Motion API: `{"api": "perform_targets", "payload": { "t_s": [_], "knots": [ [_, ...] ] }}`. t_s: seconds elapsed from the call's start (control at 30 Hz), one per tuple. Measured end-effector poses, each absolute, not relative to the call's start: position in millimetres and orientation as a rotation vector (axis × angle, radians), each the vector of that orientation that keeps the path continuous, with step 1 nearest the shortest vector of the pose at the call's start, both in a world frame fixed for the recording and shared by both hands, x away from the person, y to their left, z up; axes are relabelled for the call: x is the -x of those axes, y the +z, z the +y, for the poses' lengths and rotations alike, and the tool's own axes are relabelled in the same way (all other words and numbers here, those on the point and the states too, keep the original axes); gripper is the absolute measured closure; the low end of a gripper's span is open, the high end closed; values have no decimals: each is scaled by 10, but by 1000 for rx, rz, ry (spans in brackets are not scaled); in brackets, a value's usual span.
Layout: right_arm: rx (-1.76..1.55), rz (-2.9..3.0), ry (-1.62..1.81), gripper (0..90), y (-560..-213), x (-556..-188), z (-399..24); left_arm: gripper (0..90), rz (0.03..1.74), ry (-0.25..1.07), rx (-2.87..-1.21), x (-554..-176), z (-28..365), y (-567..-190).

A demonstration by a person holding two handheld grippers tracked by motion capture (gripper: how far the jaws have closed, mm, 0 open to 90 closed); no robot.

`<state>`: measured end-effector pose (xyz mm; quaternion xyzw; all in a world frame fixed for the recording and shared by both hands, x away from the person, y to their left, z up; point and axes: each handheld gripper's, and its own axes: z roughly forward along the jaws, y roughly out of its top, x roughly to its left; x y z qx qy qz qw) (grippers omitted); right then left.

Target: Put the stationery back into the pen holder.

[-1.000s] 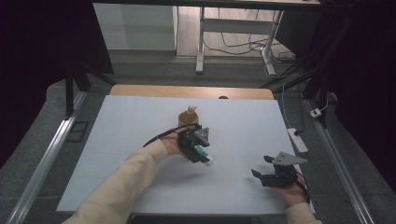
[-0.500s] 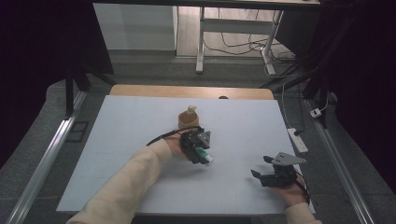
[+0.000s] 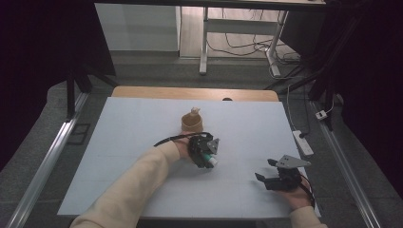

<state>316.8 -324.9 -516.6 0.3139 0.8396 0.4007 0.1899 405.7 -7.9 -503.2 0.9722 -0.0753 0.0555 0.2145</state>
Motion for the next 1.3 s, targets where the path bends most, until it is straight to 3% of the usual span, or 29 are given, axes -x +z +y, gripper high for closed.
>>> {"api": "perform_targets", "payload": {
  "t_s": [0.13,0.27,0.53,1.0,1.3],
  "knots": [
    [-882,2364,1130,209,-5171,-3173,-3250,499,-294,192,-2712,-4054,-99,-5038],
    [-881,2365,1127,209,-5172,-3172,-3250,648,-360,183,-2704,-4054,-94,-5039],
    [-887,2352,1129,210,-5160,-3160,-3260,653,-355,237,-2713,-4032,-79,-5000],
    [-876,2342,1143,211,-5144,-3150,-3271,652,16,250,-2495,-3987,262,-4634],
    [-879,2346,1130,210,-5146,-3149,-3262,652,156,278,-2399,-3999,421,-4514]
  ]
}}
